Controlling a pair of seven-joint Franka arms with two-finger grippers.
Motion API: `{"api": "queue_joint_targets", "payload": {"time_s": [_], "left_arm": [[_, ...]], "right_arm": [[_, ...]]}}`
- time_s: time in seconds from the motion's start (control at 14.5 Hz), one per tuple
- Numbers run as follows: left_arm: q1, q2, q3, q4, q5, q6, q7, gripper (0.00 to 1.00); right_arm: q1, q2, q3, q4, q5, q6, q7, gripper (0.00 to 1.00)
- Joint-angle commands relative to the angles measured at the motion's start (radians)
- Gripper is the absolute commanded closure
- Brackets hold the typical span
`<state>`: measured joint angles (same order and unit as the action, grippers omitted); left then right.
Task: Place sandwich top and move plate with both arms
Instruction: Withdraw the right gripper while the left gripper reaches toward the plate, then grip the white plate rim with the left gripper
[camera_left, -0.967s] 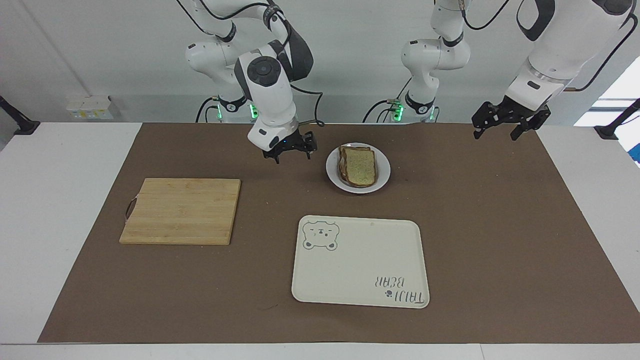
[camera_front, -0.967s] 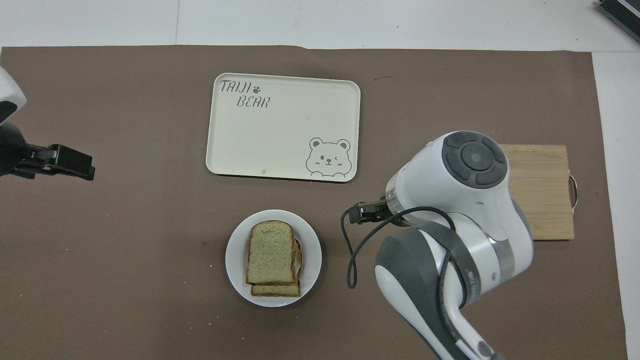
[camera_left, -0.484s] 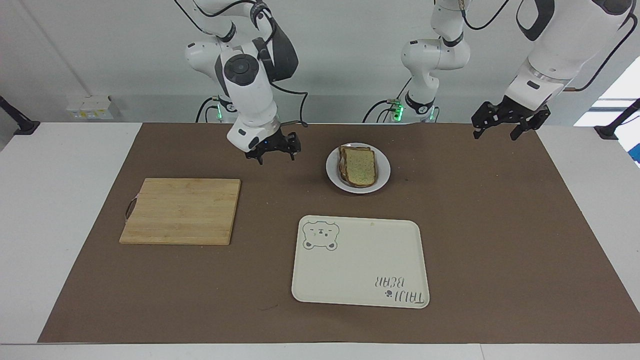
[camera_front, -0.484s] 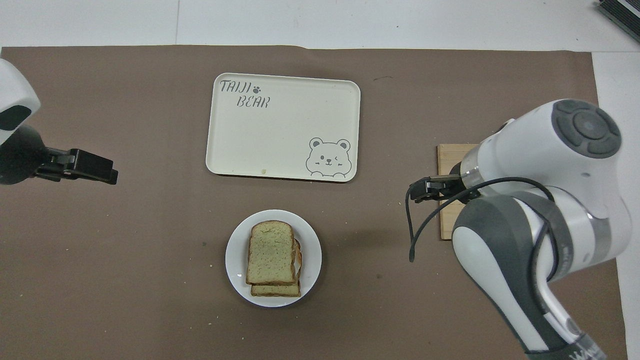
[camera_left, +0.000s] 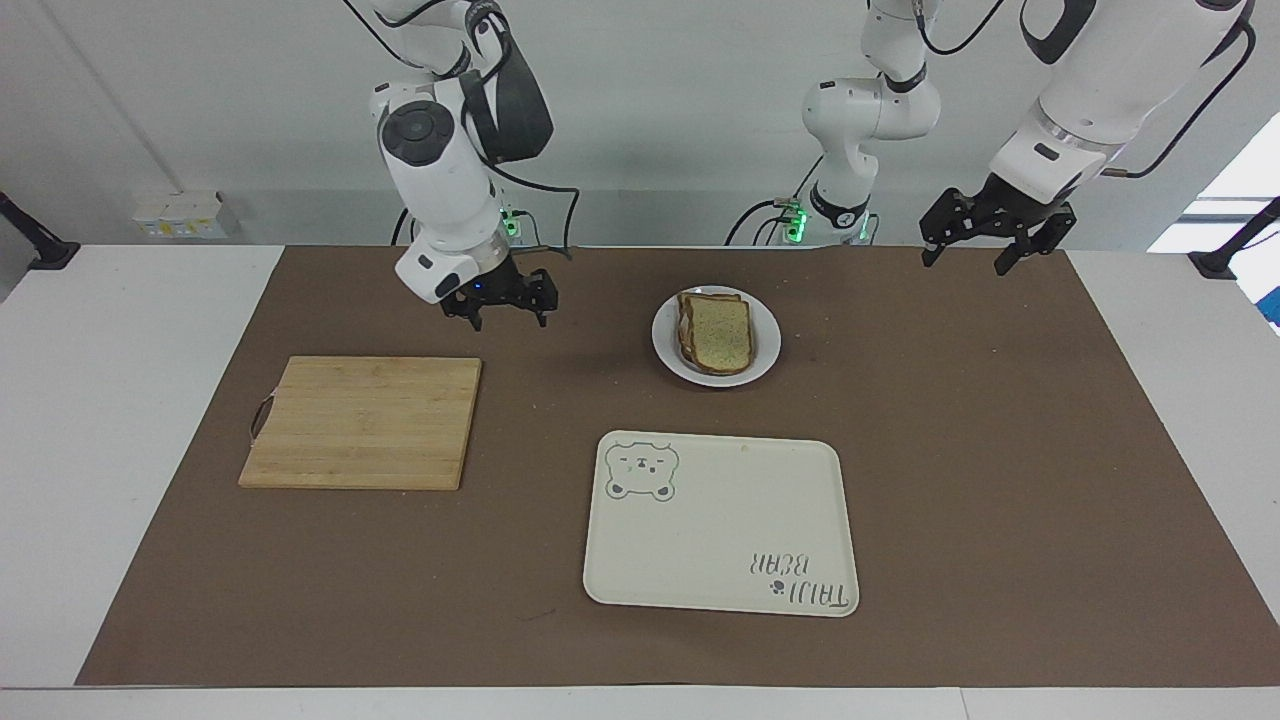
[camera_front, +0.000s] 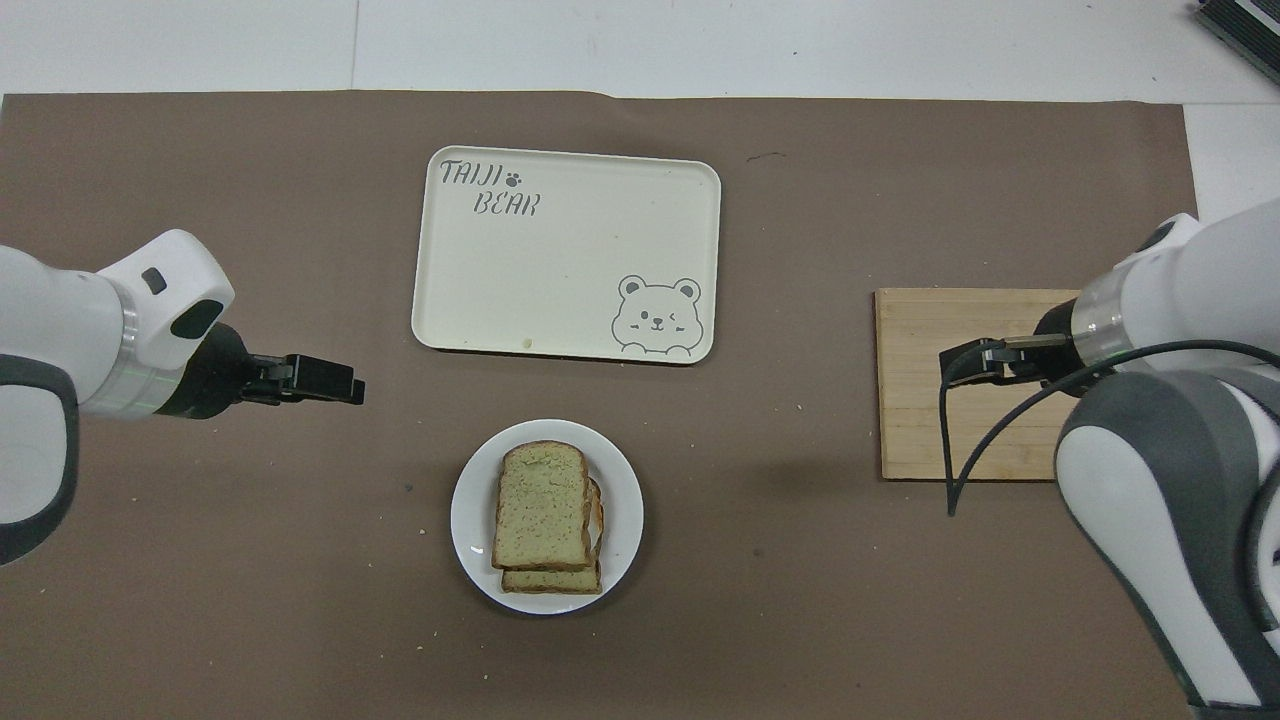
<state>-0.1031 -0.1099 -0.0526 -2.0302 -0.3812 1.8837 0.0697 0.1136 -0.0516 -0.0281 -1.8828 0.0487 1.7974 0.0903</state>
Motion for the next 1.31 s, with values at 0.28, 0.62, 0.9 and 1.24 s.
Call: {"api": "queue_joint_targets", "payload": {"time_s": [0.28,0.62,0.9,1.24], "left_arm": [[0.011,-0.03,0.017,-0.295,-0.287,0.14,0.382,0.0],[0.017,-0.024,0.017,-0.462,-0.469,0.202,0.628,0.0],[-0.003,-0.025,0.014,-0.562,-0.571,0.277,0.705,0.0],[-0.092,-0.03,0.014,-0.614,-0.666,0.359,0.703,0.24]], "right_arm": [[-0.086,-0.011,0.004,0.12,-0.032,-0.061,-0.031,0.0],[-0.095,-0.011,0.0,0.247,-0.086,-0.176,-0.035,0.0],[-0.118,-0.014,-0.009,0.323,-0.081,-0.242,-0.037,0.0],[-0.115,-0.02,-0.012,0.376,-0.084,-0.311,-0.064,0.0]]}}
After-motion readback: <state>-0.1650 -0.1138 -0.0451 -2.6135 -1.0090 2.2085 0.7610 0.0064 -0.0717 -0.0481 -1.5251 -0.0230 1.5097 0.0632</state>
